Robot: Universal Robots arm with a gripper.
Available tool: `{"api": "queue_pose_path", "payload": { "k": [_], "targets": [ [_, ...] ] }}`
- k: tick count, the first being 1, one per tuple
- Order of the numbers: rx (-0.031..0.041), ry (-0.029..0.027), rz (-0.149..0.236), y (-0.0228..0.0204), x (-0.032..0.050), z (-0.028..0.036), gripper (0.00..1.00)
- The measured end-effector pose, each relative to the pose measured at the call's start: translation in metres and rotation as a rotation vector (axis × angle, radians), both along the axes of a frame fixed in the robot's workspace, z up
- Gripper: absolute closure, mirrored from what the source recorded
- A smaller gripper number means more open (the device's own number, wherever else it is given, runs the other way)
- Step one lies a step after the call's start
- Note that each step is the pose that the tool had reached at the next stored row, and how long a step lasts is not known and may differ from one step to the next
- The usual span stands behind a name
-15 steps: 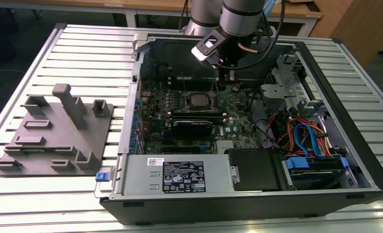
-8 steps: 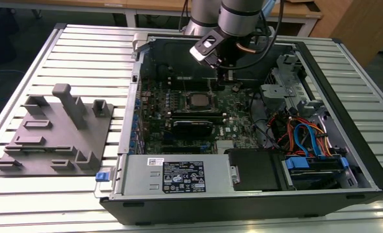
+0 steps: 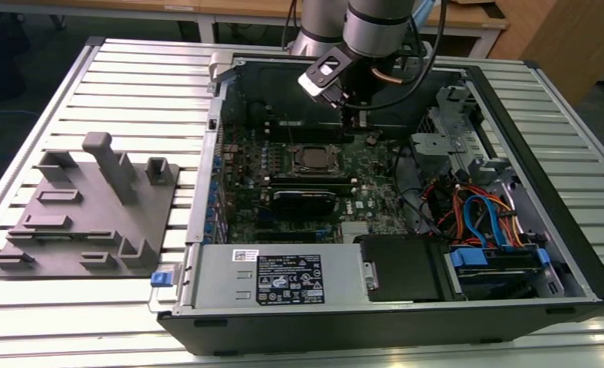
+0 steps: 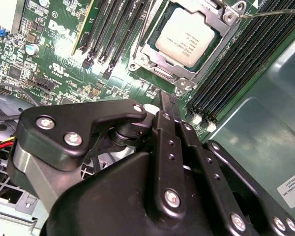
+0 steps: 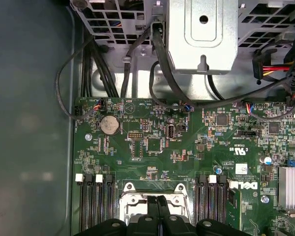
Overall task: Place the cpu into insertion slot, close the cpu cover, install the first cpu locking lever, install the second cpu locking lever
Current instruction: 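Close the cpu cover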
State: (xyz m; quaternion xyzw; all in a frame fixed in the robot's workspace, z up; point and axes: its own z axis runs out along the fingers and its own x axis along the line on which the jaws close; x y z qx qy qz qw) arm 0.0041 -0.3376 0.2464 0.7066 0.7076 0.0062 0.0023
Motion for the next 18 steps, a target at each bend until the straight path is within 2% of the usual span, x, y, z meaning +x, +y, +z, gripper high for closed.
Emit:
{"api": "queue_pose_path", "payload": {
  "k": [3,6,18],
  "targets": [
    [0.0001,0.0,0.0,0.0,-0.0028,-0.0006,0.9],
    [0.0,0.0,0.0,0.0,-0.0096,-0.002,0.9],
    [0.0,0.0,0.0,0.0,-0.0263,-0.0112,0.9]
  ]
}}
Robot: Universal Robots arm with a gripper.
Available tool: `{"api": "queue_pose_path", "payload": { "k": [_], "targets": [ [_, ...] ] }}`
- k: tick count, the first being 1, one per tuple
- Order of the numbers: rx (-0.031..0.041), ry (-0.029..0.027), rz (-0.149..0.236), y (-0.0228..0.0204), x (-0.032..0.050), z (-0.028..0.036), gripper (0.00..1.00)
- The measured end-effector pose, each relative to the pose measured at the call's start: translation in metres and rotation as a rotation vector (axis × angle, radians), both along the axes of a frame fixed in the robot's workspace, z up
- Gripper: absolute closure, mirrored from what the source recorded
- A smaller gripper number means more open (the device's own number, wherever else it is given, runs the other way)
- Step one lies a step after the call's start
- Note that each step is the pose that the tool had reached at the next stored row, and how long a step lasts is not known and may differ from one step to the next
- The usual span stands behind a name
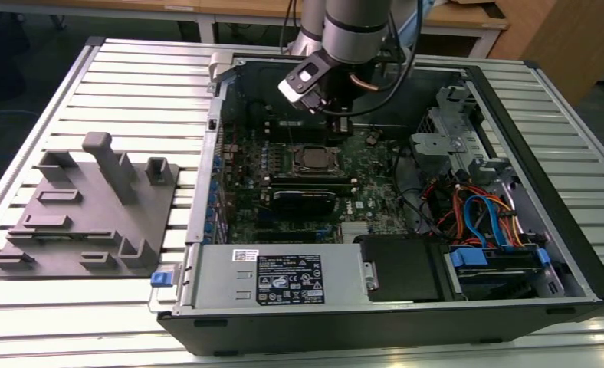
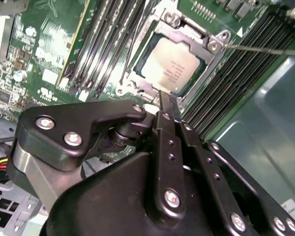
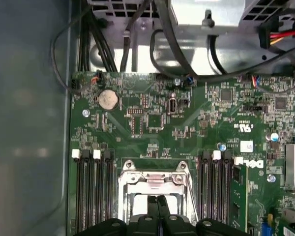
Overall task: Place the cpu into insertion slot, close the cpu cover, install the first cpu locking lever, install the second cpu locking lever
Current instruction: 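Close the cpu cover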
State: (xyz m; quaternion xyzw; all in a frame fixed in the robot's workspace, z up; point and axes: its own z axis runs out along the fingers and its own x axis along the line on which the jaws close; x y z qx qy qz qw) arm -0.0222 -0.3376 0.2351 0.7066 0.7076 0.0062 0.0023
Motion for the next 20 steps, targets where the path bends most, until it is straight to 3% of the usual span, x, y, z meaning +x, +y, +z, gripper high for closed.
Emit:
{"api": "queue_pose_path", "payload": {
  "k": [9,20],
  "targets": [
    [0.0001,0.0001,0.0,-0.0031,-0.0145,-0.0063,0.9],
    [0.0004,0.0,0.0,-0.0033,-0.0335,-0.0224,0.9]
  ]
}}
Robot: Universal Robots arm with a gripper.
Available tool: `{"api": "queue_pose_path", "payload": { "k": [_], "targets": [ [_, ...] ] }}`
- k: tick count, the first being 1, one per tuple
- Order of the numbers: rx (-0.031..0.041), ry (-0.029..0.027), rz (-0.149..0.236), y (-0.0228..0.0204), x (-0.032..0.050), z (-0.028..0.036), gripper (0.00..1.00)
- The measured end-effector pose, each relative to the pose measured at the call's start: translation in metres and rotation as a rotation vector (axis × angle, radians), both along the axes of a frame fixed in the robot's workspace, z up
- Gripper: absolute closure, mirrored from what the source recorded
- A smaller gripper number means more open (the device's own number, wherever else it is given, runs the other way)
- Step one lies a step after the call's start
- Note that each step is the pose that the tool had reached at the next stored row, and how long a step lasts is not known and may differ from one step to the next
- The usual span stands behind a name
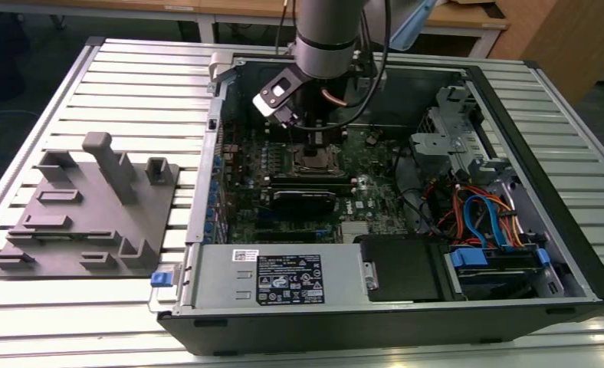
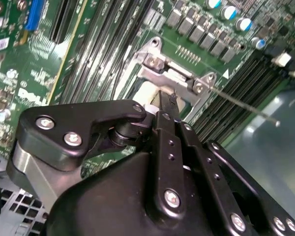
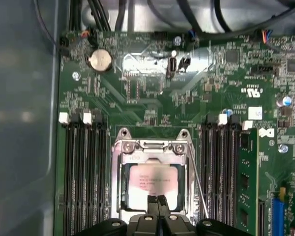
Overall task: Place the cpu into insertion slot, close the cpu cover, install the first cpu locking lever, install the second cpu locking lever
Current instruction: 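Close the cpu cover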
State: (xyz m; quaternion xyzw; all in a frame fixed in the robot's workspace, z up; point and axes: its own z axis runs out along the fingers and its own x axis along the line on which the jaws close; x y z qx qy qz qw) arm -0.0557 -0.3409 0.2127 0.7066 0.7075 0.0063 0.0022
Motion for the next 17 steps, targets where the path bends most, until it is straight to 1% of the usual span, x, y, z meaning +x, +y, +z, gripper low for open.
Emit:
{"api": "queue_pose_path", "payload": {
  "k": [7,14,17],
  "targets": [
    [0.0001,0.0008,0.0,0.0,-0.0062,-0.005,0.9],
    [0.0003,0.0039,0.001,0.0,-0.0087,-0.0107,0.9],
    [-0.0003,0.0065,0.0,-0.0001,-0.0088,-0.0134,0.9]
  ]
}}
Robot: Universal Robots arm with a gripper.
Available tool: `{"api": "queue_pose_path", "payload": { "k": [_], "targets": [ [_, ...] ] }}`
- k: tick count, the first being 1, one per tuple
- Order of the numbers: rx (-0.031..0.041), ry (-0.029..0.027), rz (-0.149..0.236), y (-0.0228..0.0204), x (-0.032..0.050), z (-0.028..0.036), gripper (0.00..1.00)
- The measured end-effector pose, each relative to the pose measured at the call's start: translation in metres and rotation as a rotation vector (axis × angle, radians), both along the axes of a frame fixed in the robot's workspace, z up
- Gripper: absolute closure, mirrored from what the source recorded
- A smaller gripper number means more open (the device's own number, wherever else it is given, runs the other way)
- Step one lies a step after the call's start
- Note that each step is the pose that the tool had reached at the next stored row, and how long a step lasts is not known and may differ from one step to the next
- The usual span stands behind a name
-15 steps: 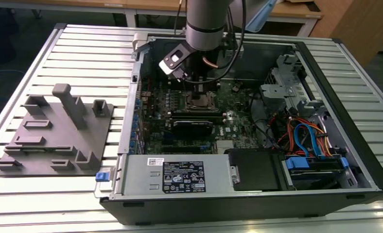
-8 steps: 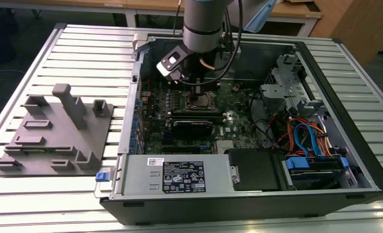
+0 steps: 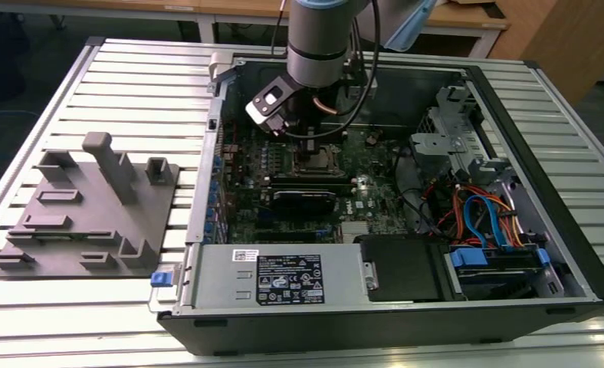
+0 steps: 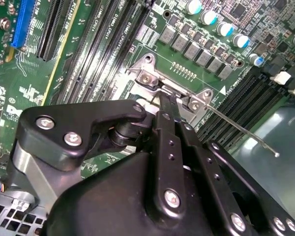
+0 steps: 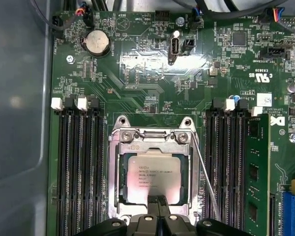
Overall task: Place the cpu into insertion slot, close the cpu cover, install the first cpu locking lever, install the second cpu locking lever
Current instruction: 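Close the cpu cover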
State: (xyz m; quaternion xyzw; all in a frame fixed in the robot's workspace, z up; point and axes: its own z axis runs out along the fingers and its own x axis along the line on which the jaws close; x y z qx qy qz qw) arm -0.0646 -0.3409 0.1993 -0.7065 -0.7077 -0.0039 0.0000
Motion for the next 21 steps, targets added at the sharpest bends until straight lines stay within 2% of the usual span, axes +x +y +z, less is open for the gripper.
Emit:
{"api": "queue_pose_path", "payload": {
  "k": [2,6,8,11,14,21],
  "targets": [
    [-0.0005,0.0015,0.0,-0.0001,-0.0001,-0.0008,0.9],
    [0.001,0.0008,0.0,0.0001,0.0001,-0.0009,0.9],
    [0.0027,-0.0003,0.0,0.0004,0.0002,0.0004,0.9],
    [0.0011,0.0008,0.0,0.0001,0.0,0.0047,0.9],
    [0.001,0.0009,0.0,0.0001,0.0006,0.0054,0.9],
    [0.0009,0.0014,0.0,0.0001,0.0154,0.0055,0.9]
  ]
}}
